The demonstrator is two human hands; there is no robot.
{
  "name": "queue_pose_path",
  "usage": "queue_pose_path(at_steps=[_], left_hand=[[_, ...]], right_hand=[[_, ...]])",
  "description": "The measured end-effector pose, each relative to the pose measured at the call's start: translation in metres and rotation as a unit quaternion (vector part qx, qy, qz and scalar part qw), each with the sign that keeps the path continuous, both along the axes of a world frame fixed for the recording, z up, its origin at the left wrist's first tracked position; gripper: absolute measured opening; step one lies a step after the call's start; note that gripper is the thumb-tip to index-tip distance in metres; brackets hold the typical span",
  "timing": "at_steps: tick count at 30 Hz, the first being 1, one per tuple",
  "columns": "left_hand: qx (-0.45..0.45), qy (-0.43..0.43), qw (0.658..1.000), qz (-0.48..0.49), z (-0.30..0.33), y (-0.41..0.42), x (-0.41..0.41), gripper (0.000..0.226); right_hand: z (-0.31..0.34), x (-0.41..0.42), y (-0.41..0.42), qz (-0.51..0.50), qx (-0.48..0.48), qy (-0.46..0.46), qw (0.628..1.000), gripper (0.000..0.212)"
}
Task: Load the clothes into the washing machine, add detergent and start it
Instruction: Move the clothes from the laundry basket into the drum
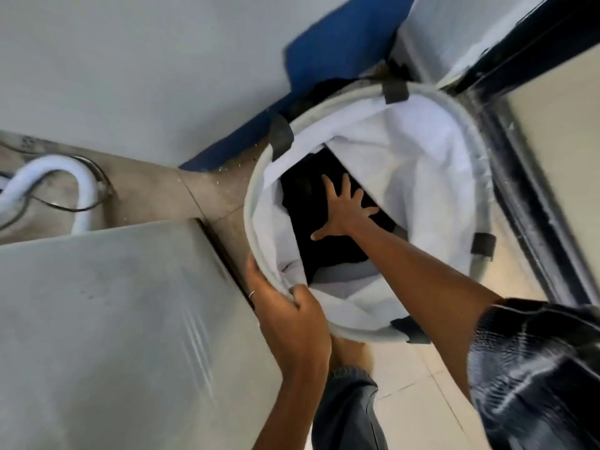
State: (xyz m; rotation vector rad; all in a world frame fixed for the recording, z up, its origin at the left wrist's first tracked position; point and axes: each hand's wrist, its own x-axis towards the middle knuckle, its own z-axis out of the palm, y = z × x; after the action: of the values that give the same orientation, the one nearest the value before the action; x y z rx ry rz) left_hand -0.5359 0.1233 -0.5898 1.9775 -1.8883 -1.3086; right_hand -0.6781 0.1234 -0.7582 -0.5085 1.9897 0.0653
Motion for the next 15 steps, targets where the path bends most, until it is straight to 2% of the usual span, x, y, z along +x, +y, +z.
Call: queue_pose_path(at_steps=[2, 3, 6, 8, 12, 15], left_hand=[[-0.008, 0.009, 1.000, 0.018, -0.016, -0.005, 0.015, 0.060], [-0.017, 0.012, 0.999, 0.029, -0.024, -0.008, 0.022, 0.059], [-0.035, 0.025, 0.996, 0.073, -0.043, -0.011, 0.033, 0.061], [-0.026, 0.037, 0.996, 0.072, -0.044, -0.006, 0.029, 0.060], [-0.013, 0.069, 0.997, 0.044, -0.034, 0.000, 0.018, 0.068], [-0.002, 0.055, 0.998, 0.031, -0.023, -0.011, 0.012, 0.066]], right_hand=[[-0.037, 0.013, 0.002, 0.028, 0.041, 0.013, 0.999, 0.137], [-0.053, 0.022, 0.006, 0.040, 0.048, 0.037, 0.997, 0.133], [-0.078, 0.039, 0.019, 0.054, -0.004, 0.174, 0.983, 0.086], [-0.080, 0.039, 0.024, 0.036, -0.071, 0.219, 0.972, 0.068], [-0.044, 0.031, 0.031, -0.066, -0.153, 0.184, 0.969, 0.061], [0.007, 0.034, 0.044, -0.149, -0.200, 0.170, 0.953, 0.057]])
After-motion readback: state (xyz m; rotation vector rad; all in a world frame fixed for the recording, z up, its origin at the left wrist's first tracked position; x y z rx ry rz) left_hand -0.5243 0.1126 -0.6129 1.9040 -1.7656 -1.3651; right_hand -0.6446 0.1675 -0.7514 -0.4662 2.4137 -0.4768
